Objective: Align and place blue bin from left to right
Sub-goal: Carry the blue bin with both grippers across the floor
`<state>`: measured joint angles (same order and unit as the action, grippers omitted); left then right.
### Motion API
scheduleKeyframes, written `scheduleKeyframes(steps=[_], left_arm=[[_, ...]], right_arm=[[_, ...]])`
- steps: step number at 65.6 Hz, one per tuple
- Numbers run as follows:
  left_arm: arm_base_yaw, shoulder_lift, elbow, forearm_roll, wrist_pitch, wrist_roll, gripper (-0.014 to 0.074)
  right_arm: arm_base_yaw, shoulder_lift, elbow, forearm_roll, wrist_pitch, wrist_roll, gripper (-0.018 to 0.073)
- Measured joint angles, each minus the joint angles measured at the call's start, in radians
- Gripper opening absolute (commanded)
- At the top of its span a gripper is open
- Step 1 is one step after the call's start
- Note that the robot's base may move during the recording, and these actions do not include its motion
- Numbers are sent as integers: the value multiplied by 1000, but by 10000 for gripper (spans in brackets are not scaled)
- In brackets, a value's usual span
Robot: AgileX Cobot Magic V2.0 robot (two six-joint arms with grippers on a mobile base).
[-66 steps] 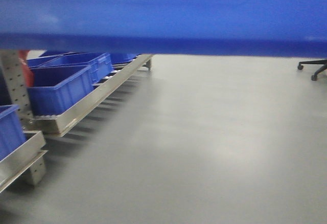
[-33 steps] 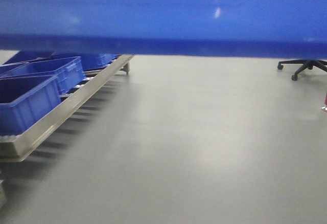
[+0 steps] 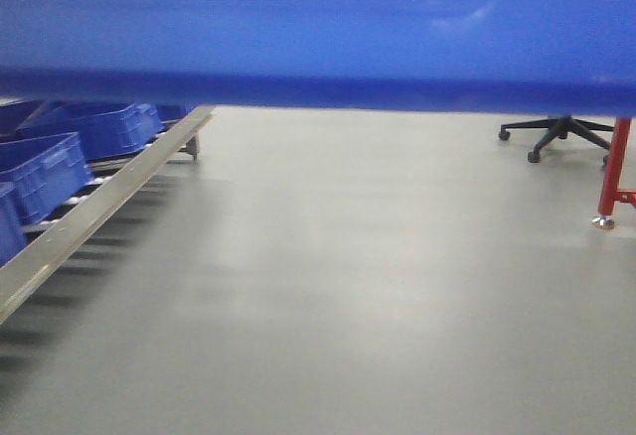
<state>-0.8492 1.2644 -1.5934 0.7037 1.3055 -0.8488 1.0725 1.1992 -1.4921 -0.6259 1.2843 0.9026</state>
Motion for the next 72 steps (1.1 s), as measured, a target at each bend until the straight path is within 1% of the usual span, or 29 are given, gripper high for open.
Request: scheduleKeyframes(steps=[72], left_arm=[[0,0,0,8,0,0,-111]], right_arm=[[0,0,0,0,-13,0,-70]])
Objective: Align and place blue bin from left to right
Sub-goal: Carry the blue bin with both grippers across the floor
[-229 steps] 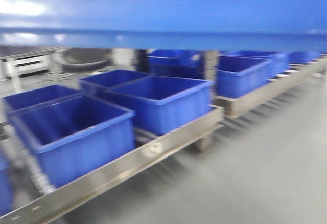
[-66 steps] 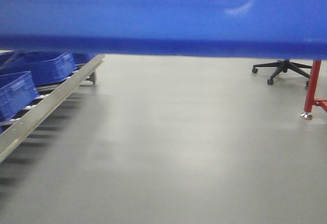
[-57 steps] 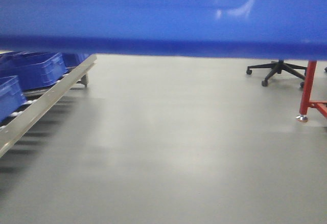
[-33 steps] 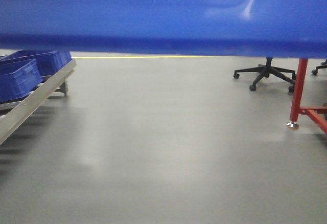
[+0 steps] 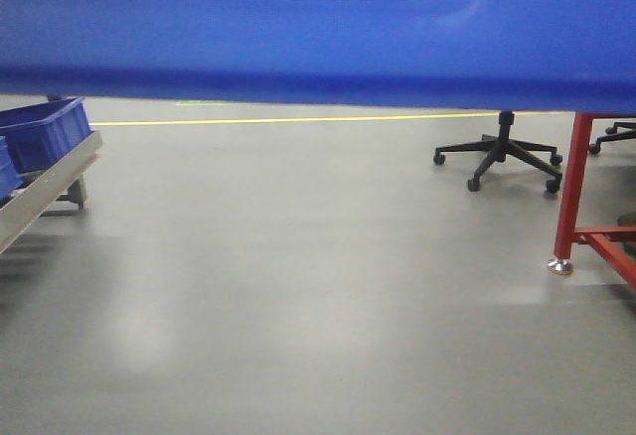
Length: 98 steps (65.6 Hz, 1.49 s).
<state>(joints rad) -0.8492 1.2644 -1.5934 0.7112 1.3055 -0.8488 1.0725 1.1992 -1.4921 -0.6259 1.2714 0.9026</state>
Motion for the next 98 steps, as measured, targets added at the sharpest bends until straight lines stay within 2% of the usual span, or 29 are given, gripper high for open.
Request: scheduleKeyframes(steps=[98], left_arm=[[0,0,0,0,0,0,-111]], right_arm=[[0,0,0,-2,0,0,-70]])
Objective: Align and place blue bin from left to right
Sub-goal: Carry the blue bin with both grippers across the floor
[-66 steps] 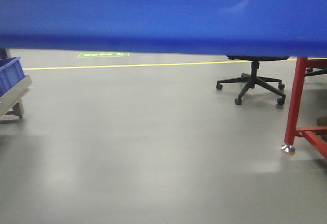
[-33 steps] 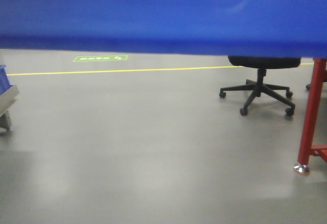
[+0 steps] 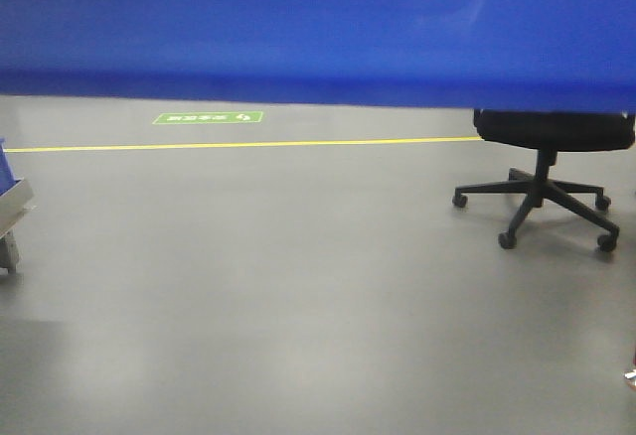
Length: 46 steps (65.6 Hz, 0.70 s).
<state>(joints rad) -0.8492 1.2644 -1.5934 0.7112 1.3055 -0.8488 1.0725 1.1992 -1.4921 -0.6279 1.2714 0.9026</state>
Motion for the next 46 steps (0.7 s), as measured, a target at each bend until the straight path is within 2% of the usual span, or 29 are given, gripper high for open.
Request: scheduleKeyframes(steps=[46], left_arm=[[0,0,0,2,0,0,-111]], right_arm=[[0,0,0,0,-3,0,-70]])
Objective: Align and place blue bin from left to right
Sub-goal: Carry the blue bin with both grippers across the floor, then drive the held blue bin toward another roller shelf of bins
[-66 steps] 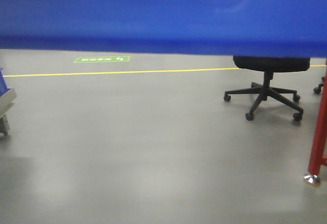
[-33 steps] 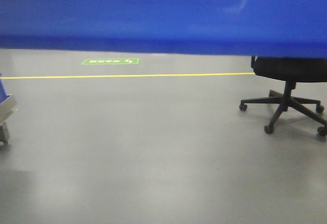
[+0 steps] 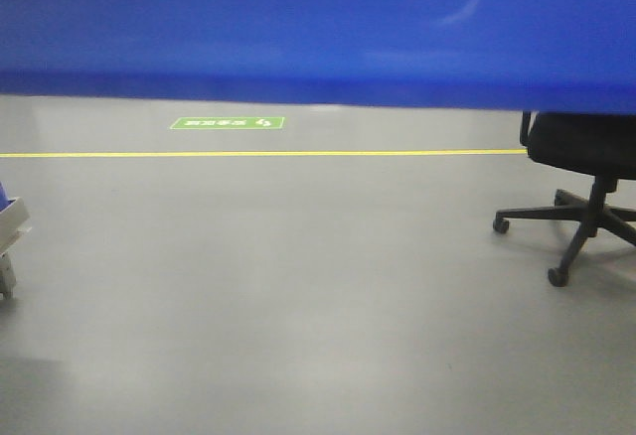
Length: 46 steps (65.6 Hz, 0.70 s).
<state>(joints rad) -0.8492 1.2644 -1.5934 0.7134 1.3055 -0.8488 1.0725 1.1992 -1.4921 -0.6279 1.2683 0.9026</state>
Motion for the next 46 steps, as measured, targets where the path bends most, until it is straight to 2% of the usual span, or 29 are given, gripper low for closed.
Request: scheduleKeyframes(steps=[18,46], left_arm=[[0,0,0,2,0,0,-111],[0,0,0,61,-4,0,-111]], right_arm=[[0,0,0,-3,-16,0,-70],[0,0,0,-21,-92,0,-70]])
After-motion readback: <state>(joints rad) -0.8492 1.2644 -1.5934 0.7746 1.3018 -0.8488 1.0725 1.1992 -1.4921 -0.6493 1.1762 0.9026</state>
